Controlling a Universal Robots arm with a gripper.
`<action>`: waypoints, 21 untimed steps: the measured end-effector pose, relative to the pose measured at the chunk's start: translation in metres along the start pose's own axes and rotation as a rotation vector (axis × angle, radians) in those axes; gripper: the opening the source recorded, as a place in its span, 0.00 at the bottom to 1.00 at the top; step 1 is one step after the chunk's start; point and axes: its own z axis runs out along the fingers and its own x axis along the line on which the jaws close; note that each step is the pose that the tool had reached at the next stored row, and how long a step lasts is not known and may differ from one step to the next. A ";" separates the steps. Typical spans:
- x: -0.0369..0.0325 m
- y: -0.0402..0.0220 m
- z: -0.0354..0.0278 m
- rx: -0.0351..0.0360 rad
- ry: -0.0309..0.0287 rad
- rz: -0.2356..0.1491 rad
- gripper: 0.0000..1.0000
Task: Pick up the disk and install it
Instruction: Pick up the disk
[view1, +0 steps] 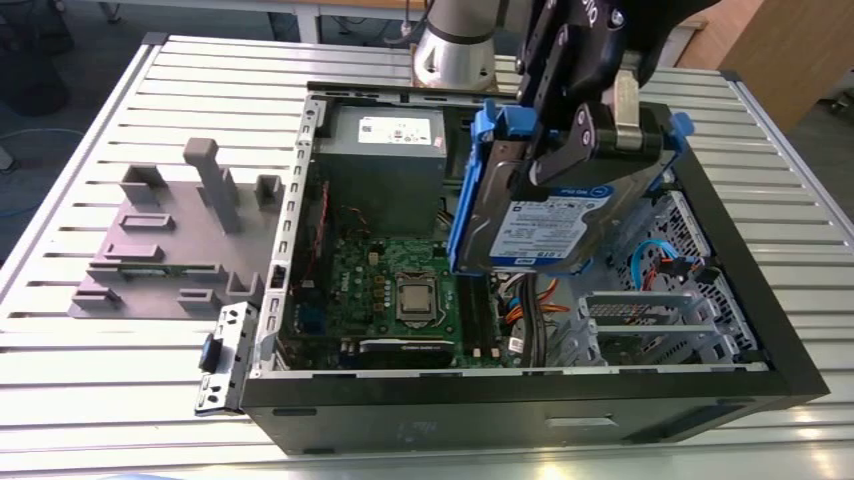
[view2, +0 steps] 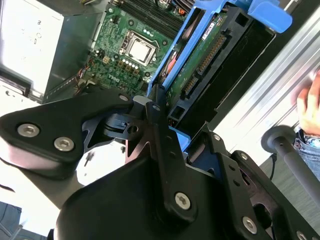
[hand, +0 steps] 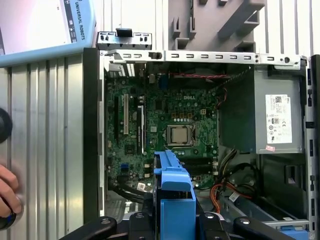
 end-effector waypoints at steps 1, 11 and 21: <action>0.0002 -0.0004 0.0000 0.0000 0.0000 0.000 0.37; 0.0025 -0.0040 0.0001 0.0000 0.0001 0.000 0.37; 0.0047 -0.0077 0.0003 0.0000 -0.0001 0.000 0.37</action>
